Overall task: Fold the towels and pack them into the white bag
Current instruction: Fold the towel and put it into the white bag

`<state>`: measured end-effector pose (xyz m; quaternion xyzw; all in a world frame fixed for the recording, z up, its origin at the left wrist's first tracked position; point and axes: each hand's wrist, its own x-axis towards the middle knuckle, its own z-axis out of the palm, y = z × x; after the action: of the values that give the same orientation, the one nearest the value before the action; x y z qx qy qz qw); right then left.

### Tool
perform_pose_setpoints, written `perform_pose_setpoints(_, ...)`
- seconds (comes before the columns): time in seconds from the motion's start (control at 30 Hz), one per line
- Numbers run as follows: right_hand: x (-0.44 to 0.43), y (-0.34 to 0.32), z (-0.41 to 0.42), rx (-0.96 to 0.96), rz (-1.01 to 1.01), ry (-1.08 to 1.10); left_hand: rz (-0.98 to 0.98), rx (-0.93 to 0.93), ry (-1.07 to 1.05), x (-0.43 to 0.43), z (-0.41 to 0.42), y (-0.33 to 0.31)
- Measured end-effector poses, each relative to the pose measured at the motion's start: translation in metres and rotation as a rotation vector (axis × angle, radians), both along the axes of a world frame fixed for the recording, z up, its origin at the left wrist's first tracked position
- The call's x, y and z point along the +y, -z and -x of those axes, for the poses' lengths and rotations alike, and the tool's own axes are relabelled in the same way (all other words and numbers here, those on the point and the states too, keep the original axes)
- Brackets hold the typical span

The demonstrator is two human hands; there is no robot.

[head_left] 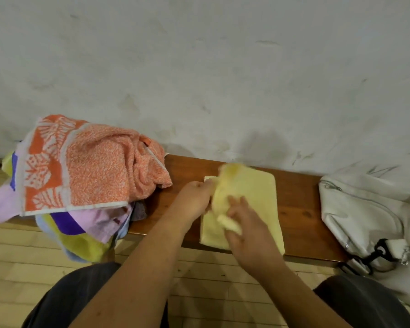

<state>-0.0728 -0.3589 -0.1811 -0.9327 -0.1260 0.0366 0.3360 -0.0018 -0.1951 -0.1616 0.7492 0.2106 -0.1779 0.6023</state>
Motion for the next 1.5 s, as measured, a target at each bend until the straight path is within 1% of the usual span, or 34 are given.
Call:
perform_pose_setpoints(0.03, 0.004, 0.010, 0.000, 0.014, 0.109, -0.062, -0.032, -0.003, 0.014, 0.002, 0.000, 0.002)
perform_pose_setpoints(0.07, 0.007, 0.016, 0.000, 0.026, 0.171, -0.086, -0.083, -0.021, 0.042, 0.002, 0.001, 0.003)
perform_pose_setpoints(0.17, 0.005, 0.019, -0.001, 0.016, 0.170, -0.067, -0.232, -0.085, 0.105, -0.001, 0.005, 0.003)
perform_pose_setpoints(0.3, -0.005, 0.005, 0.001, 0.006, 0.247, -0.115, -0.361, -0.162, 0.126, -0.004, 0.006, 0.007)
perform_pose_setpoints(0.37, -0.013, -0.004, 0.000, 0.033, 0.232, -0.064, -0.383, -0.172, 0.131, -0.006, 0.006, 0.006)
perform_pose_setpoints(0.4, -0.017, -0.007, -0.001, 0.039, 0.189, 0.001, -0.379, -0.172, 0.132, -0.006, 0.005, 0.005)
perform_pose_setpoints(0.47, -0.030, -0.009, -0.008, 0.066, 0.078, 0.219, -0.349, -0.158, 0.131, -0.006, 0.004, 0.004)
perform_pose_setpoints(0.53, -0.042, -0.011, -0.018, 0.173, -0.042, 0.434, -0.350, -0.149, 0.126, -0.005, 0.003, 0.003)
perform_pose_setpoints(0.6, -0.050, -0.014, -0.027, 0.282, -0.116, 0.526, -0.403, -0.145, 0.132, -0.003, 0.004, 0.005)
perform_pose_setpoints(0.7, -0.052, -0.019, -0.039, 0.444, -0.220, 0.575, -0.480, -0.135, 0.163, -0.003, 0.008, 0.007)
perform_pose_setpoints(0.8, -0.050, -0.021, -0.047, 0.632, -0.497, 0.637, -0.491, -0.119, 0.180, -0.004, 0.008, 0.006)
perform_pose_setpoints(0.87, -0.049, -0.024, -0.051, 0.710, -0.637, 0.642, -0.497, -0.114, 0.191, -0.004, 0.007, 0.005)
perform_pose_setpoints(0.93, -0.049, -0.026, -0.051, 0.716, -0.691, 0.608, -0.511, -0.115, 0.211, -0.002, 0.007, 0.005)
perform_pose_setpoints(1.07, -0.052, -0.033, -0.041, 0.642, -0.720, 0.535, -0.507, -0.116, 0.243, -0.005, 0.006, 0.005)
perform_pose_setpoints(1.13, -0.056, -0.039, -0.033, 0.631, -0.788, 0.510, -0.497, -0.136, 0.231, -0.011, 0.006, 0.002)
perform_pose_setpoints(1.2, -0.061, -0.047, -0.023, 0.618, -0.862, 0.506, -0.464, -0.158, 0.200, -0.021, 0.007, -0.003)
perform_pose_setpoints(1.27, -0.069, -0.055, -0.014, 0.583, -0.914, 0.513, -0.355, -0.144, 0.183, -0.035, 0.011, -0.009)
perform_pose_setpoints(1.4, -0.095, -0.076, 0.007, 0.518, -1.015, 0.539, -0.057, -0.025, 0.236, -0.073, 0.026, -0.014)
perform_pose_setpoints(1.5, -0.121, -0.092, 0.025, 0.520, -1.136, 0.569, 0.258, 0.072, 0.281, -0.104, 0.042, -0.016)
